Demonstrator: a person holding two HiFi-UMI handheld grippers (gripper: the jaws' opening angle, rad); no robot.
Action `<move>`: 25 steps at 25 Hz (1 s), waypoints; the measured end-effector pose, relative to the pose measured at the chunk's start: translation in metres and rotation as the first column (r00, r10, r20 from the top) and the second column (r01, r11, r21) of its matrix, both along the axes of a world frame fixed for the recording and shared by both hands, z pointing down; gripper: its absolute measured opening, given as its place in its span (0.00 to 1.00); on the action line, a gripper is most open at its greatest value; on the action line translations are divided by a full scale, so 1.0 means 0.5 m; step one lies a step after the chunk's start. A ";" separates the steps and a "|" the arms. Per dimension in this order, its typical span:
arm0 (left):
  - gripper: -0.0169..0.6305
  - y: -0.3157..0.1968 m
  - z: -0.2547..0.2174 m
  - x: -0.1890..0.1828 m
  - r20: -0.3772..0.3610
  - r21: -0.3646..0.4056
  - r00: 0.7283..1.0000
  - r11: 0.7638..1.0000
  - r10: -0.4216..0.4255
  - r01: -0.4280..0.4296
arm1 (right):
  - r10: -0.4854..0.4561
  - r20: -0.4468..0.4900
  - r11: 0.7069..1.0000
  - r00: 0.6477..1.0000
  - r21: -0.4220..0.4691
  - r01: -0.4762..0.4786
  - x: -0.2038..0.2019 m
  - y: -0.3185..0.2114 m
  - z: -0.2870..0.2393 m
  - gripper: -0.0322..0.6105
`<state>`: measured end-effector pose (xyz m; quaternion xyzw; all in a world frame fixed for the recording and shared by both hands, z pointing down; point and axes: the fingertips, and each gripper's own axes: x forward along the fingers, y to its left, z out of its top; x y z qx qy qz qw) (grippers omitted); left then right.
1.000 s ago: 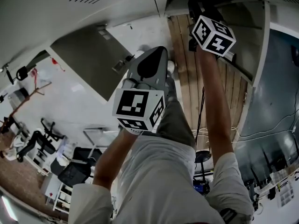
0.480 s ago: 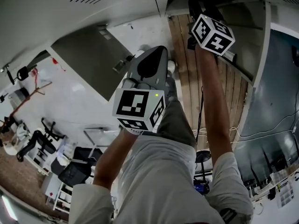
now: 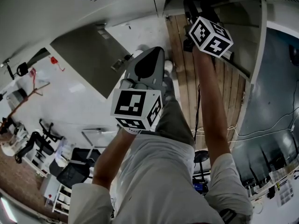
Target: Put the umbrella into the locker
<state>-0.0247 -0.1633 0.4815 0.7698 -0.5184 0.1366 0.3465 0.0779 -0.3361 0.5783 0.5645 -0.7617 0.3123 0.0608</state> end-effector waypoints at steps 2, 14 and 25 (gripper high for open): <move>0.05 0.000 -0.002 -0.003 0.002 0.003 1.000 1.000 0.000 0.000 | -0.026 -0.014 1.000 1.000 0.014 0.026 -0.011 0.009 -0.013 0.42; 0.05 0.015 -0.039 -0.003 0.001 0.041 1.000 0.999 0.011 -0.011 | -0.087 -0.080 0.994 0.993 0.053 0.091 -0.018 0.084 -0.085 0.42; 0.05 0.032 -0.091 -0.007 -0.007 0.074 1.000 0.997 -0.001 0.002 | -0.124 -0.174 0.985 0.977 0.094 0.142 -0.009 0.174 -0.185 0.16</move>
